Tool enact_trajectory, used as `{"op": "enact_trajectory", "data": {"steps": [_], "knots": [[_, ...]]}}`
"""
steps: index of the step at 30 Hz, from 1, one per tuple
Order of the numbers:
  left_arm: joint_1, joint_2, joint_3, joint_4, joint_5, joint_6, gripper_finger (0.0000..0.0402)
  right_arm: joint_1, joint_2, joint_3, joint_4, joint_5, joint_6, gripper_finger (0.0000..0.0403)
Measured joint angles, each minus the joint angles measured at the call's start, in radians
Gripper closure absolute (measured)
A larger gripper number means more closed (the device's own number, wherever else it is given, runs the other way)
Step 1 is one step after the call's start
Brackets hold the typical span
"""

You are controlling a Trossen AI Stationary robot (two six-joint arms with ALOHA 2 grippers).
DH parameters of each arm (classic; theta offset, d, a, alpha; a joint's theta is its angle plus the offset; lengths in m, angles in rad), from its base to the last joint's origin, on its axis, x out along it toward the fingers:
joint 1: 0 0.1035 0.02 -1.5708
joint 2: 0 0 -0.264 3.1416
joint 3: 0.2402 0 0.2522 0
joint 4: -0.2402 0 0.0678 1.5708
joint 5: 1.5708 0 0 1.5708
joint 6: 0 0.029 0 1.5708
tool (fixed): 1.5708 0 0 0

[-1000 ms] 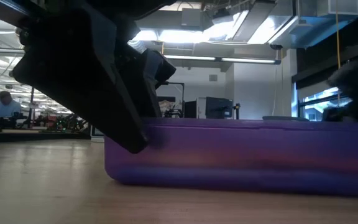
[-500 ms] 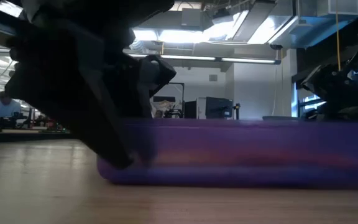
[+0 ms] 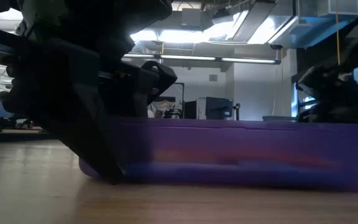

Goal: Pick & place school supplies into a supply box
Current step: Close the purple supply box

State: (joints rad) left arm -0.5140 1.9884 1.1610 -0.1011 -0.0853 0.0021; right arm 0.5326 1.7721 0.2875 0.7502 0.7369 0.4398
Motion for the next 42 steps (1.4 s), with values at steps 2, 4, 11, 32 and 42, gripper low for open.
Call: {"op": "enact_trajectory", "data": {"steps": [2,4,11,32,42], "knots": [[0.0,0.0,0.0,0.001,0.0,0.011,0.029,-0.034,-0.001,0.0,0.005,-0.049,0.062,0.0178],[0.0,0.0,0.0,0.0,0.0,0.016,0.029,-0.068,-0.002,0.0,0.009,-0.098,0.097,0.0178],[0.002,0.0,0.0,-0.005,0.015,0.047,0.029,-0.118,0.002,-0.001,0.111,-0.162,-0.225,0.0178],[0.005,-0.001,0.0,-0.022,0.037,0.037,0.029,-0.168,-0.022,0.043,0.26,-0.13,-0.751,0.0178],[0.006,-0.001,0.0,-0.024,0.029,0.022,0.029,-0.094,-0.156,0.037,0.263,-0.088,-0.889,0.0178]]}}
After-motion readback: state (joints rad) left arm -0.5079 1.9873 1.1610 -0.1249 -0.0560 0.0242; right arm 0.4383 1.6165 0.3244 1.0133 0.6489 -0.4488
